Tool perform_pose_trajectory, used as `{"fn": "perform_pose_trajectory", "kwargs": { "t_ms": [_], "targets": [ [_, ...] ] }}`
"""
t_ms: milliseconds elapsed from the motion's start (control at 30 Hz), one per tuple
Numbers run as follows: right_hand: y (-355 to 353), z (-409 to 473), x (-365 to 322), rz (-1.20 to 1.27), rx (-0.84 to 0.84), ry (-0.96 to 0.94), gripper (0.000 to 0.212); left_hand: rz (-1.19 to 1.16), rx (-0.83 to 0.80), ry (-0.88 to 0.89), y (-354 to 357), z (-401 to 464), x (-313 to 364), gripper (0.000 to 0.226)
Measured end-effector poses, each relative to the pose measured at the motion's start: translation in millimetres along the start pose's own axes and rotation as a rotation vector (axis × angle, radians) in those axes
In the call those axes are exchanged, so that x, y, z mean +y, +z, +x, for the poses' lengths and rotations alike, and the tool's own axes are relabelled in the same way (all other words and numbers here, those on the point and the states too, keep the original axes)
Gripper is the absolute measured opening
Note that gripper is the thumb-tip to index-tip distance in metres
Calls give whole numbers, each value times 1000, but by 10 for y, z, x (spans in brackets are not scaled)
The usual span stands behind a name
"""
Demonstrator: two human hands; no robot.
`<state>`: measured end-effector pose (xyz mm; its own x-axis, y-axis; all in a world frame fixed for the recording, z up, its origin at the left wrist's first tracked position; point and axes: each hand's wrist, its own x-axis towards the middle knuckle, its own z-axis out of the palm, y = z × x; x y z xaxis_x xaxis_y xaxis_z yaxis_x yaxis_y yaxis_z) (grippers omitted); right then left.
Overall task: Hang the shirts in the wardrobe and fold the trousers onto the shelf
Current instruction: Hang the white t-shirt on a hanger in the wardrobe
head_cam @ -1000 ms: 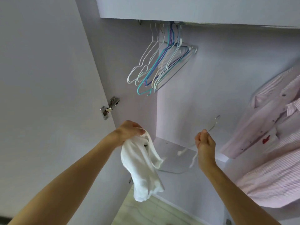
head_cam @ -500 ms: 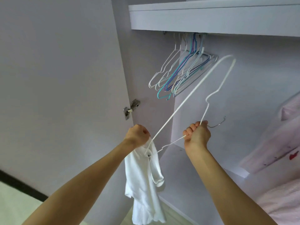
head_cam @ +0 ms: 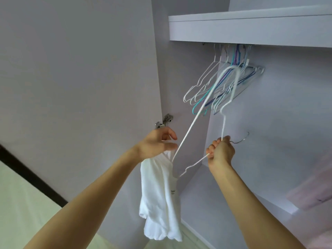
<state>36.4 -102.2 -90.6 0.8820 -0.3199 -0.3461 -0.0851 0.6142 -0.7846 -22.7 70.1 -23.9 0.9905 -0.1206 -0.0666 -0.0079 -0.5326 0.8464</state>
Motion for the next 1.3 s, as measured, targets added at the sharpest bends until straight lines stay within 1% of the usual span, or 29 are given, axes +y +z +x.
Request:
{"fn": "perform_pose_trajectory", "kwargs": {
  "t_ms": [67,100,167,233,300,367,400,467,533,633,700,833,867,933,1000,1033,1067,1133,1167,1233,1300],
  "targets": [
    [-14,23,160,-134,-3,-20,43,-112,51,62,-100,-46,101,19],
    [-51,30,245,-252,0,-62,44,-154,79,92,-160,-64,141,20],
    [-168,66,386,-481,22,-219,42,-199,130,124,-274,-90,178,21],
    [-255,88,401,-557,16,-402,38,-169,161,108,-355,-119,144,21],
    [-278,105,288,-611,-1,-608,35,-17,184,65,-396,-141,62,24],
    [-260,146,113,-678,1,-807,33,197,205,2,-425,-150,-54,25],
    [-244,181,24,-715,11,-878,32,301,204,-39,-434,-155,-109,24],
    [-204,219,-128,-775,13,-967,32,465,217,-107,-432,-157,-187,25],
    [-183,239,-199,-825,-27,-1035,32,539,257,-116,-391,-150,-203,29],
    [-170,270,-228,-895,-40,-1109,38,597,330,-97,-361,-116,-141,27],
    [-167,297,-244,-951,-25,-1141,38,609,338,-107,-398,-100,-111,24],
    [-131,308,-294,-1022,-33,-1153,34,480,363,-107,-405,-103,-38,15],
    [-97,277,-303,-1041,-62,-1165,30,465,377,-90,-389,-92,-20,14],
    [-37,167,-272,-1112,-175,-1269,22,456,384,-51,-352,-61,5,14],
    [-19,55,-156,-1201,-332,-1387,22,456,379,-19,-309,-18,6,14],
    [-8,18,-122,-1211,-364,-1397,24,438,376,-9,-285,-4,-4,13],
    [22,12,-125,-1189,-340,-1371,26,405,366,0,-262,4,-20,11],
    [96,35,-191,-1095,-212,-1264,31,356,330,32,-221,2,-73,8],
    [119,55,-227,-1062,-182,-1241,33,360,308,49,-207,0,-111,8],
    [118,90,-263,-1044,-208,-1257,34,346,282,74,-192,-15,-205,6],
    [88,113,-263,-1029,-237,-1239,36,280,286,102,-210,-39,-313,9]
  ]
}}
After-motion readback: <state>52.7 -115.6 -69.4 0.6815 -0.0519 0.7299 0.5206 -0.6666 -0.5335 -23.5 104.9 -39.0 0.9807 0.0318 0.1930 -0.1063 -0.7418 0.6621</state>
